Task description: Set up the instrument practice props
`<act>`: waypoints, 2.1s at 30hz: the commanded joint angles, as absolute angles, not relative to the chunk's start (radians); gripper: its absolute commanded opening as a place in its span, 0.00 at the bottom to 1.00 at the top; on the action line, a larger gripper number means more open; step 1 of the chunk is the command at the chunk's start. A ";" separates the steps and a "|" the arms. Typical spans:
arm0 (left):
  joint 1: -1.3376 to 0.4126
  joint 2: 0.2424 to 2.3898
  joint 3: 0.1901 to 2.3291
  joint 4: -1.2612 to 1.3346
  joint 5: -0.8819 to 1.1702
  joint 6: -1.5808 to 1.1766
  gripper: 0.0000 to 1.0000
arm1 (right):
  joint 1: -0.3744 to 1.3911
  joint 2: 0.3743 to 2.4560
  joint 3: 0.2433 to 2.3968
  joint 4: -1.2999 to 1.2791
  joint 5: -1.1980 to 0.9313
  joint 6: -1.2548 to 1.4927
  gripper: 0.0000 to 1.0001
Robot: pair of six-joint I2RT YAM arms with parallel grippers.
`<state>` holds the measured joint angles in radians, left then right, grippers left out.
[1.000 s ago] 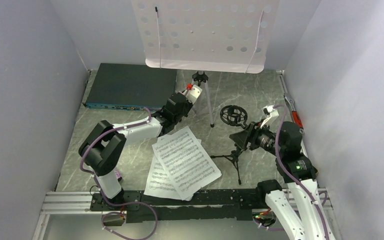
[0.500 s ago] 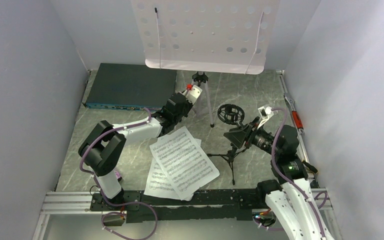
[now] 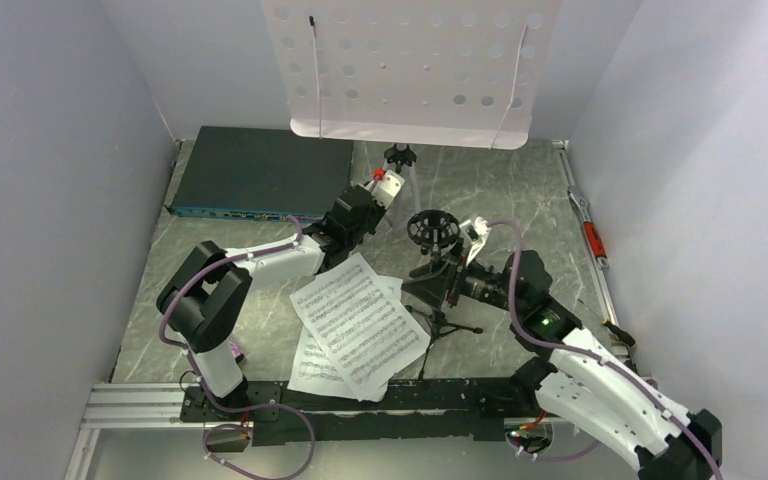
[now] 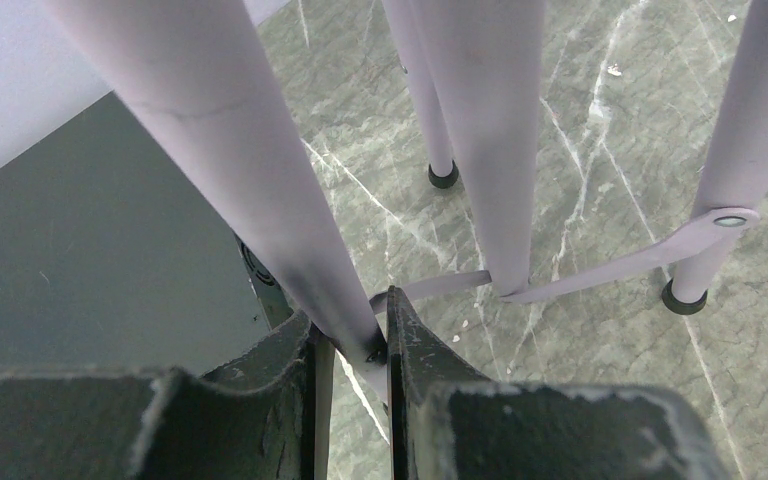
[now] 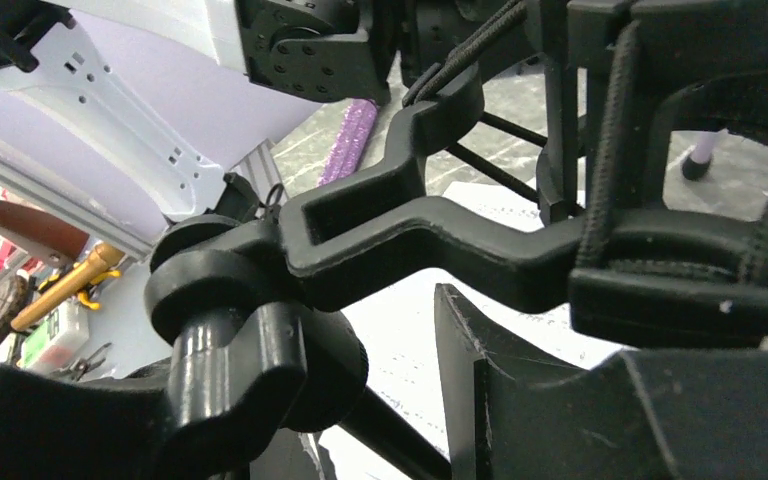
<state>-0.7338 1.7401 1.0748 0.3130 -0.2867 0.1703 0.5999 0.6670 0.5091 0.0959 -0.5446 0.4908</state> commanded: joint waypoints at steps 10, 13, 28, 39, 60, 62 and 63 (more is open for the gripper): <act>-0.755 1.784 1.020 0.073 -0.276 0.208 0.03 | 0.775 0.739 0.506 0.295 -0.290 0.426 0.53; -0.755 1.787 1.024 0.074 -0.278 0.212 0.03 | 0.776 0.699 0.491 0.238 -0.243 0.424 0.63; -0.755 1.815 1.040 0.096 -0.265 0.206 0.03 | 0.776 0.410 0.433 -0.226 -0.012 0.480 1.00; -0.755 1.825 1.043 0.103 -0.256 0.194 0.03 | 0.776 0.297 0.465 -0.450 -0.043 0.561 1.00; -0.754 1.824 1.043 0.100 -0.267 0.186 0.03 | 0.779 0.308 0.537 -0.515 -0.021 0.636 1.00; -0.754 1.826 1.042 0.100 -0.268 0.185 0.03 | 0.779 0.331 0.535 -0.490 -0.075 0.607 1.00; -0.755 1.825 1.043 0.097 -0.268 0.183 0.03 | 0.779 0.331 0.536 -0.486 -0.087 0.599 1.00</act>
<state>-0.7345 1.7515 1.0832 0.3176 -0.2943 0.1627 0.7750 0.2981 0.5243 -0.5819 0.0322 0.6739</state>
